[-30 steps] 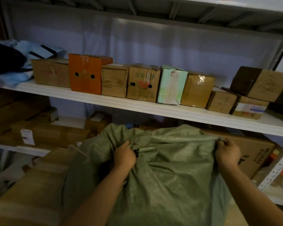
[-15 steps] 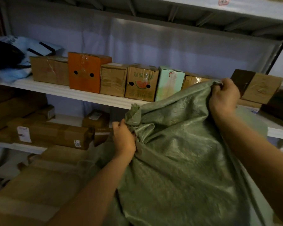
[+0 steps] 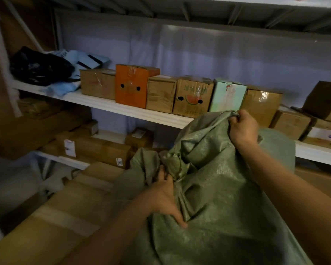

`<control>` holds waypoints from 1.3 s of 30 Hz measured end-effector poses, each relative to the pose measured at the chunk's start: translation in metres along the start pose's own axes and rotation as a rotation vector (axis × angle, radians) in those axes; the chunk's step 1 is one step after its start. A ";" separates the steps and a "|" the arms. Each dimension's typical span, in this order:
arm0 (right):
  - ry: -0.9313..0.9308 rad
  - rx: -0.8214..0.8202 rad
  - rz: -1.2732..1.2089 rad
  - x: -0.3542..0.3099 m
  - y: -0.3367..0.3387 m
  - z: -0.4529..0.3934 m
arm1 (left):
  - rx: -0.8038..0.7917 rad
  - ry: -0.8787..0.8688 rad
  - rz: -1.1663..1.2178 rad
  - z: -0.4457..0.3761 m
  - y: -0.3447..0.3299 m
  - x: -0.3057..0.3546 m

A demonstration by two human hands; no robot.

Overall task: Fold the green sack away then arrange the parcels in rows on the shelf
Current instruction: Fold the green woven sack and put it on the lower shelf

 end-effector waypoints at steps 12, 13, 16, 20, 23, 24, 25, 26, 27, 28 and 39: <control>-0.087 0.106 -0.108 0.017 0.056 0.014 | 0.259 -0.185 0.264 -0.012 -0.019 0.024; -0.092 0.121 -0.100 0.019 0.059 0.019 | 0.235 -0.189 0.295 -0.013 -0.021 0.022; -0.094 0.149 -0.075 0.018 0.066 0.035 | 0.152 -0.216 0.326 -0.009 -0.024 0.016; -0.068 0.220 -0.046 0.004 0.078 0.053 | 0.085 -0.262 0.380 -0.002 -0.022 0.018; -0.053 0.247 -0.045 -0.014 0.084 0.058 | 0.069 -0.279 0.435 0.003 -0.020 0.025; -0.052 0.250 -0.035 -0.019 0.084 0.058 | 0.072 -0.282 0.445 0.004 -0.019 0.026; -0.052 0.252 -0.029 -0.023 0.083 0.059 | 0.082 -0.287 0.459 0.007 -0.017 0.027; -0.052 0.258 -0.022 -0.026 0.083 0.060 | 0.085 -0.293 0.473 0.011 -0.015 0.027; -0.042 0.272 -0.011 -0.033 0.084 0.062 | 0.089 -0.303 0.481 0.017 -0.012 0.028; -0.014 0.295 0.008 -0.044 0.087 0.064 | 0.095 -0.309 0.490 0.020 -0.010 0.028; 0.474 0.266 0.263 -0.191 0.033 0.100 | 0.285 -0.204 0.983 0.021 -0.002 0.035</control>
Point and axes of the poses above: each hand's wrist, its own z-axis away from the middle knuckle, its own y-axis out of the back of the hand, x = y × z, the point moved 10 cm from there along -z, towards the middle knuckle, and after that the axes turned 5 degrees about -y, right-handed, at the moved point
